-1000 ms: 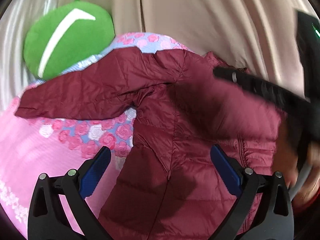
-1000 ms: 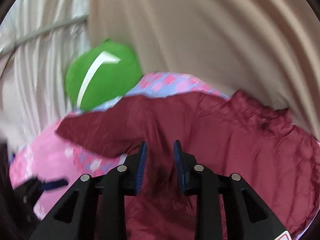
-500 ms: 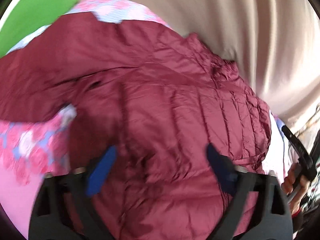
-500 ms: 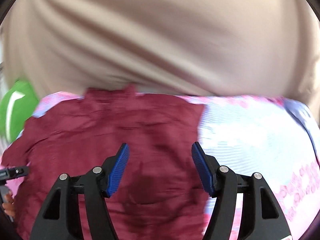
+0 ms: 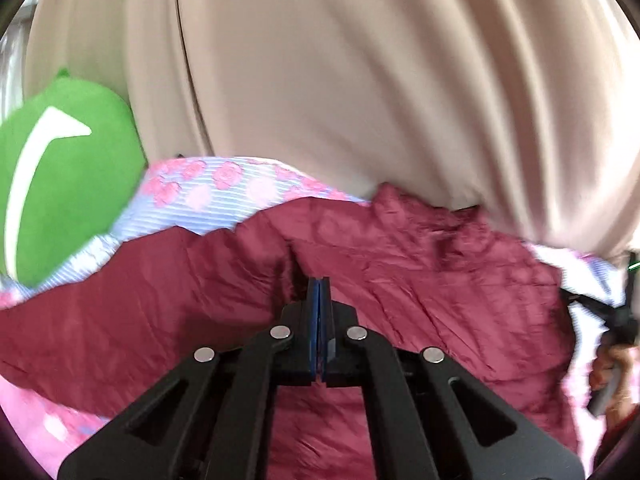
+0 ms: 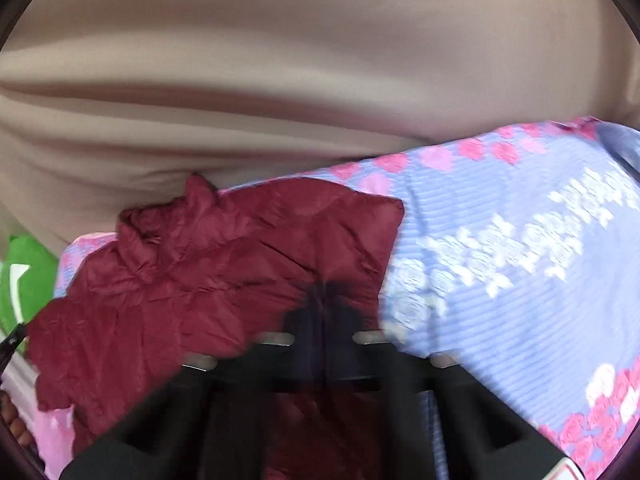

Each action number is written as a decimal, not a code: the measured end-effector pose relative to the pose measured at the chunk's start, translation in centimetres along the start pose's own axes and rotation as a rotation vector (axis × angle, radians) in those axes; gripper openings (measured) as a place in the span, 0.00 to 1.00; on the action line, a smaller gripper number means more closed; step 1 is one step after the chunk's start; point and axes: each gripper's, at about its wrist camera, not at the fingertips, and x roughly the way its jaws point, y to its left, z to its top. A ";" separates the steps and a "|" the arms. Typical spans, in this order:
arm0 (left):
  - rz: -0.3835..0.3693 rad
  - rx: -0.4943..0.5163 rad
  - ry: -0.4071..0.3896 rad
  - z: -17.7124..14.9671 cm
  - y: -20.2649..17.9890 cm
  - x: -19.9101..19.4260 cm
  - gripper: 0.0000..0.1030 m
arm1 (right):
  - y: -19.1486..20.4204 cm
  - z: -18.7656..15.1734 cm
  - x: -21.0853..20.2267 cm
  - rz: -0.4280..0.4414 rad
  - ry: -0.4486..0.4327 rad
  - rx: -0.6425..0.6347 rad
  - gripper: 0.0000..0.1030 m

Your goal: Fold large clothes

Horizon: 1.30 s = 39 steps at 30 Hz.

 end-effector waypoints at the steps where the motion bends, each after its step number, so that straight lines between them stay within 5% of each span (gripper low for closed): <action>1: 0.017 0.009 0.023 -0.1 -0.1 1.0 0.00 | 0.2 0.2 -1.0 0.037 -0.051 0.005 0.01; 3: 0.051 0.023 0.087 -1.3 0.1 3.7 0.00 | -0.2 0.4 -3.1 0.087 -0.164 0.012 0.01; 4: 0.067 0.031 0.113 -2.2 0.1 4.8 0.00 | -0.8 0.3 -2.7 0.037 -0.174 0.010 0.01; 8: 0.073 0.012 0.234 -6.4 -0.3 10.0 0.00 | -3.8 -1.4 2.8 -0.110 0.045 -0.006 0.00; 12: 0.077 0.019 0.209 -7.1 -0.7 10.0 0.00 | -3.8 -2.2 -1.2 -0.105 -0.036 -0.048 0.04; 15: -0.010 -0.038 0.198 -6.9 0.0 8.3 0.00 | -3.6 -3.2 -5.0 -0.083 -0.084 -0.097 0.23; 16: -0.063 -0.054 0.187 -7.1 0.2 7.2 0.05 | -3.7 -3.9 -5.8 -0.077 -0.084 -0.112 0.40; 17: -0.085 -0.059 0.185 -7.2 0.2 6.6 0.26 | -3.6 -4.8 -6.4 -0.061 -0.075 -0.136 0.55; 18: -0.105 -0.065 0.182 -7.6 0.1 6.0 0.42 | -3.5 -5.7 -6.5 -0.058 -0.067 -0.158 0.58; 19: -0.121 -0.081 0.178 -8.1 -0.1 5.5 0.73 | -3.4 -6.7 -6.4 -0.068 -0.054 -0.196 0.60; 20: -0.134 -0.099 0.180 -8.6 -0.3 5.4 0.81 | -3.2 -7.4 -6.2 -0.084 -0.040 -0.227 0.63; 24: -0.113 -0.085 0.235 -9.2 -1.6 7.2 0.71 | -2.0 -10.0 -3.2 -0.221 0.022 -0.386 0.60; 25: -0.086 -0.062 0.234 -9.3 -2.3 7.7 0.49 | -1.9 -10.0 -2.9 -0.245 0.028 -0.392 0.38; 26: -0.076 -0.046 0.244 -9.3 -2.8 8.2 0.37 | -1.8 -9.5 -2.7 -0.247 0.033 -0.371 0.03; 27: -0.066 -0.050 0.251 -8.9 -2.8 8.5 0.14 | -2.0 -8.8 -3.3 -0.230 0.017 -0.316 0.02; 28: -0.070 -0.066 0.257 -8.7 -2.7 8.6 0.06 | -2.2 -8.3 -4.2 -0.201 -0.014 -0.266 0.00; 31: -0.073 -0.083 0.266 -8.4 -3.1 9.3 0.04 | -3.5 -7.3 -6.9 -0.132 -0.108 -0.162 0.00; 35: -0.037 -0.053 0.256 -9.2 -4.0 10.3 0.03 | -6.3 -9.6 -0.5 -0.250 0.129 -0.149 0.00; 39: -0.047 -0.053 0.245 -9.4 -3.1 9.5 0.03 | -7.5 -8.8 -3.2 -0.267 0.094 -0.059 0.00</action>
